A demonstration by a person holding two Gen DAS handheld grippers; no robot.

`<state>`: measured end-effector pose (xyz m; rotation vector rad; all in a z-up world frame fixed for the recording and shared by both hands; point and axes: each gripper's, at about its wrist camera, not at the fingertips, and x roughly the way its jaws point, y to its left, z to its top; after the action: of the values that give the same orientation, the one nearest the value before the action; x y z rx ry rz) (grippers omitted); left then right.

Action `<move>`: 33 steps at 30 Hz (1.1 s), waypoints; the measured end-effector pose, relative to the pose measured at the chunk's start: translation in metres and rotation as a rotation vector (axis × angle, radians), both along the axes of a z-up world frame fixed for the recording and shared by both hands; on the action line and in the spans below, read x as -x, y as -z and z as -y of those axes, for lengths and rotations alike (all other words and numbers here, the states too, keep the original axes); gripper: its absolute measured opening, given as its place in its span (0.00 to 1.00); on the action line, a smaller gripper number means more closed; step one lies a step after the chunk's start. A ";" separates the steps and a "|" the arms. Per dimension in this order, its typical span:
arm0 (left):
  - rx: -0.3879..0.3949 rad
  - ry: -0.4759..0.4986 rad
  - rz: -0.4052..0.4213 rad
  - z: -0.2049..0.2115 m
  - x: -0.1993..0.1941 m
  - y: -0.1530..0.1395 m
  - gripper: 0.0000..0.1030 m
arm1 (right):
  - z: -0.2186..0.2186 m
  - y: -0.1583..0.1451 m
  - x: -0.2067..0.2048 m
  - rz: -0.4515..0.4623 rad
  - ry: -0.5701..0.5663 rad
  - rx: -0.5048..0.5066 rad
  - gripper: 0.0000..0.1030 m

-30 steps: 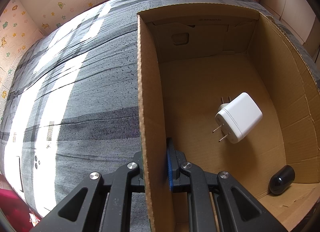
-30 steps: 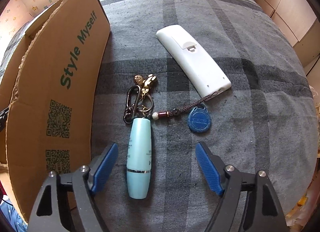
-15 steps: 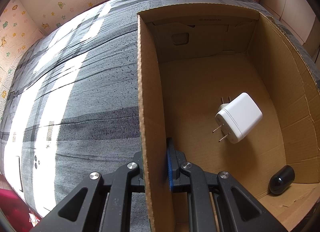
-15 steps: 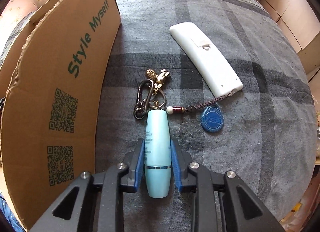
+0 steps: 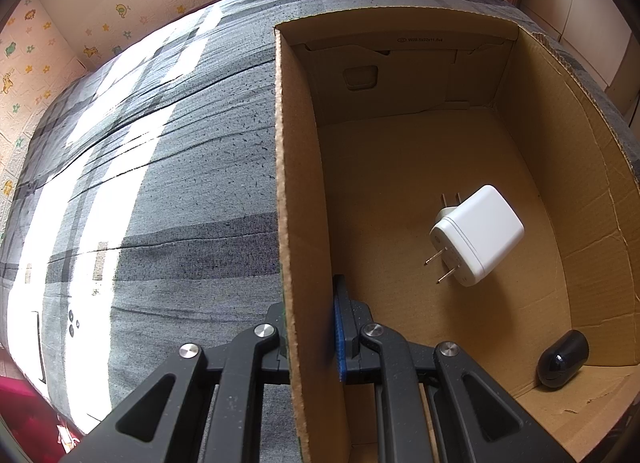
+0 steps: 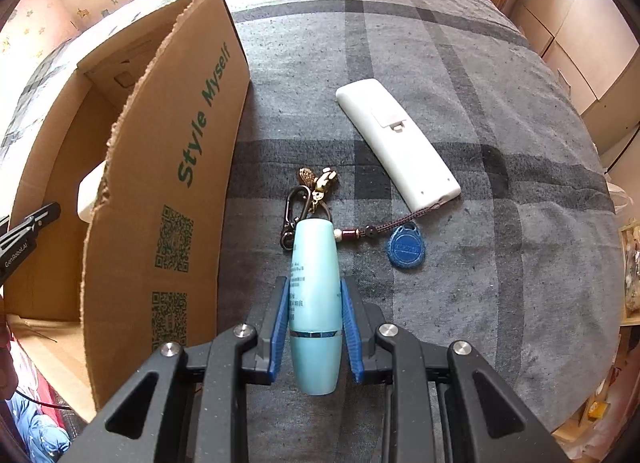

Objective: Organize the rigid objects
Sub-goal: 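Carry the light-blue bottle into the box with the right gripper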

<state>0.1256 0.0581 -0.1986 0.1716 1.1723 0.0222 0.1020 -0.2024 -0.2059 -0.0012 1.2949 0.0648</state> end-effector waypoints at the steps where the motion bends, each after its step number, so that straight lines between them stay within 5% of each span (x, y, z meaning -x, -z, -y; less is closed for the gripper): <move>1: -0.001 0.001 0.000 0.000 0.000 0.000 0.12 | 0.000 -0.006 0.001 0.005 -0.002 -0.001 0.26; 23: 0.001 0.000 0.001 0.000 0.000 0.001 0.12 | -0.043 -0.098 -0.006 0.137 -0.111 -0.021 0.26; 33: 0.002 0.000 0.001 0.000 0.001 0.001 0.12 | -0.085 -0.114 -0.014 0.164 -0.201 -0.038 0.26</move>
<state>0.1249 0.0586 -0.1998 0.1695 1.1716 0.0211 0.1160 -0.1176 -0.0920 -0.1021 1.1257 0.2568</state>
